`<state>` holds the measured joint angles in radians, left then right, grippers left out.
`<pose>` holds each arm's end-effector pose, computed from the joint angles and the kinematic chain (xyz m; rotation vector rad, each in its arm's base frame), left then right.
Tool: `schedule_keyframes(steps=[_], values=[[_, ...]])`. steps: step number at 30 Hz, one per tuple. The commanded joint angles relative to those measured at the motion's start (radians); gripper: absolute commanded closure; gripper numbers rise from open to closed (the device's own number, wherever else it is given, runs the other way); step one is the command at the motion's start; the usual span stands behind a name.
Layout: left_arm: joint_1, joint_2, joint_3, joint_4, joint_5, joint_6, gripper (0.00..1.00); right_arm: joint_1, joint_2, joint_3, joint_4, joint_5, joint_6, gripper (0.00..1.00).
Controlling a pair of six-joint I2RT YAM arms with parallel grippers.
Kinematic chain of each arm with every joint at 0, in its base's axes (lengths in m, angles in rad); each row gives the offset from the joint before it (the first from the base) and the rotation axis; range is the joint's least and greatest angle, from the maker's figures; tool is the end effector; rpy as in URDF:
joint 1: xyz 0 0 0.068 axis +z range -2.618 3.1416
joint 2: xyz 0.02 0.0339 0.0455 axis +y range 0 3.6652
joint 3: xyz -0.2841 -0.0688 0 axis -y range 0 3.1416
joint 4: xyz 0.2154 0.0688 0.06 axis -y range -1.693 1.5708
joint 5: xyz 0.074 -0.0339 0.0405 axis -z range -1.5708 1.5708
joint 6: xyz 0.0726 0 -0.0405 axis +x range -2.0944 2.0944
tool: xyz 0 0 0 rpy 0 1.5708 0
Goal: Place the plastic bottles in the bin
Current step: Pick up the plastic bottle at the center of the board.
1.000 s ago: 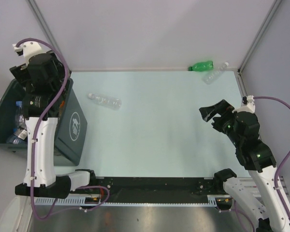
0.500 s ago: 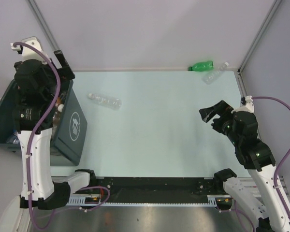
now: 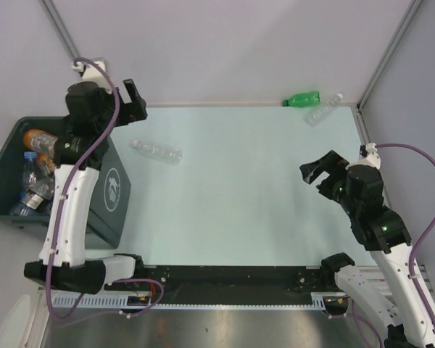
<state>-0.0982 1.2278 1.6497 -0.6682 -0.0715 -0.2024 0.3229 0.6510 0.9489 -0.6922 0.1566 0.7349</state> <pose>0.2378 -0.0182 0.4883 -0.1453 1.8131 -0.1480 0.1144 0.0263 0.3503 0.5107 1.9331 0.5368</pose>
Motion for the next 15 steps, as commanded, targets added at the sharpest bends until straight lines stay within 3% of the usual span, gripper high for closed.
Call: schedule_keyframes(steps=[1,11,15], values=[[-0.070,0.105,-0.030,0.059,-0.054,-0.040,0.00,-0.002,0.033,0.024,0.008,0.054,-0.029,0.00],[-0.182,0.413,0.054,0.065,-0.223,-0.115,0.00,-0.007,0.050,-0.038,0.072,0.080,-0.046,0.00],[-0.205,0.507,0.102,-0.019,-0.397,-0.227,0.02,-0.015,0.055,-0.062,0.080,0.078,-0.052,0.00]])
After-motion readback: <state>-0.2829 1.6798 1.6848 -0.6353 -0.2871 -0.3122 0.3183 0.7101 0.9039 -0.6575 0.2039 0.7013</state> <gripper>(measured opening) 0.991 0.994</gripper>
